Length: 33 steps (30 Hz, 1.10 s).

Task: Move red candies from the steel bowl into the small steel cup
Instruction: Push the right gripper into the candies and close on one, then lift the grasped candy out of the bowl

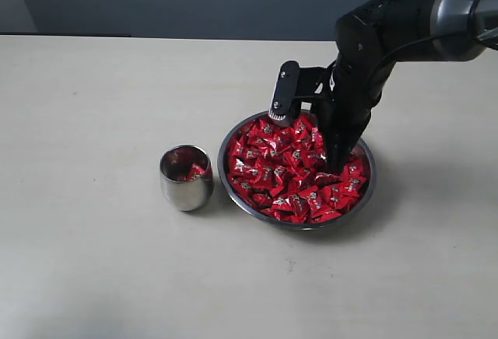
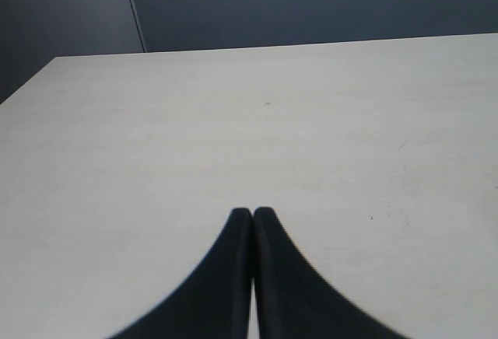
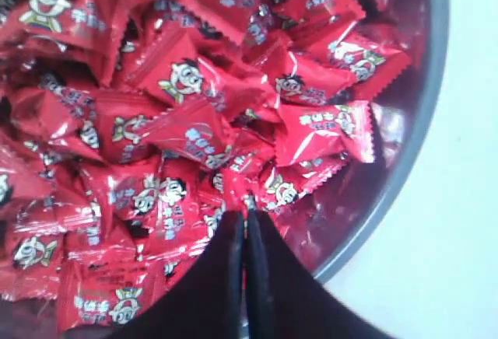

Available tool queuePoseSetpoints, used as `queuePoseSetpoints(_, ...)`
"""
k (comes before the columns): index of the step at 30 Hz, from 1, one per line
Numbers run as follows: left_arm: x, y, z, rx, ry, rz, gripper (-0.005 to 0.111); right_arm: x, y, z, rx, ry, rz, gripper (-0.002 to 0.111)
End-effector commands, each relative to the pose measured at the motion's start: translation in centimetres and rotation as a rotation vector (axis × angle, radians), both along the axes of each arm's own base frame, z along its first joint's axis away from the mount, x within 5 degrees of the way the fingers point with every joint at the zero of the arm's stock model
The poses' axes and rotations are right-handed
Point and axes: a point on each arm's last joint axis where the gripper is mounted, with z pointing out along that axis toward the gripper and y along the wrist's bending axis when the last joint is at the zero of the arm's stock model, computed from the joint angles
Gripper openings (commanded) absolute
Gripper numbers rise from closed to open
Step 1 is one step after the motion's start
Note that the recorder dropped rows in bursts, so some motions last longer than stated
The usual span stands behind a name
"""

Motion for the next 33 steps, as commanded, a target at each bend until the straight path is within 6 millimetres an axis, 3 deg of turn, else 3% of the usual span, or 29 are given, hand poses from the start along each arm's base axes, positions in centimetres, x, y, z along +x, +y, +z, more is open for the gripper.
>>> queuePoseSetpoints(1, 0.0, 0.0, -0.1, 0.002, -0.008, -0.006, 0.0, 0.2, -0.1, 2.0, 0.066, -0.066, -0.054, -0.001)
queuePoseSetpoints(8, 0.0, 0.0, -0.1, 0.002, -0.008, -0.006, 0.0, -0.1, 0.8, 3.7, 0.249, -0.071, -0.17, -0.001)
queuePoseSetpoints(18, 0.0, 0.0, -0.1, 0.002, -0.008, -0.006, 0.0, -0.4, 2.3, 4.3, 0.482, 0.013, -0.325, -0.001)
queuePoseSetpoints(33, 0.0, 0.0, -0.1, 0.002, -0.008, -0.006, 0.0, -0.8, 3.2, 4.6, 0.602, 0.086, -0.422, -0.001)
